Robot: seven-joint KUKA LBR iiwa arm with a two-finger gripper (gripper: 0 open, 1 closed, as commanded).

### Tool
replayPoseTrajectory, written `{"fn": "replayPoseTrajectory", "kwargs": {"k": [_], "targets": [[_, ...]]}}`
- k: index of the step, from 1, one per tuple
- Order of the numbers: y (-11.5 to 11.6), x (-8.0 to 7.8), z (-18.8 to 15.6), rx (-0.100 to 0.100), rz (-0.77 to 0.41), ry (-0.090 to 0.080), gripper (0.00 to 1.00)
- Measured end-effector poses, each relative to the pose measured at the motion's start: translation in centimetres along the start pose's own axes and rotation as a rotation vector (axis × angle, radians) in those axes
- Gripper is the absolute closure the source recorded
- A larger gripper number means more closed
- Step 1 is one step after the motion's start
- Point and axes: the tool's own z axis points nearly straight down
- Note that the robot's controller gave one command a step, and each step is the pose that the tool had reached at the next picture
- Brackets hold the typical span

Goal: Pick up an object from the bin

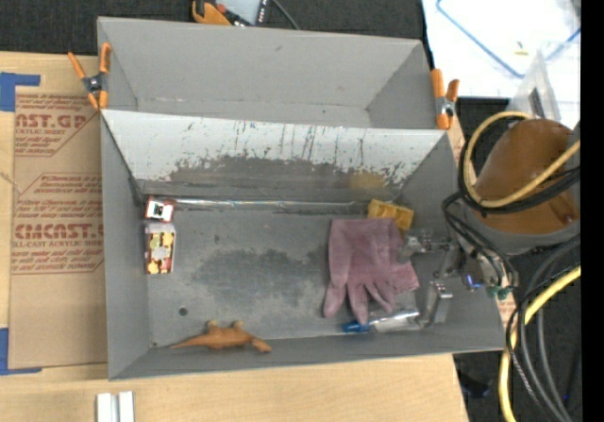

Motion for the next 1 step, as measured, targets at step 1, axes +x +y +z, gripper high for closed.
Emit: {"fn": "replayPoseTrajectory", "kwargs": {"k": [1], "targets": [[0.06,-0.19,-0.43,0.001,-0.002,-0.007,0.0]]}}
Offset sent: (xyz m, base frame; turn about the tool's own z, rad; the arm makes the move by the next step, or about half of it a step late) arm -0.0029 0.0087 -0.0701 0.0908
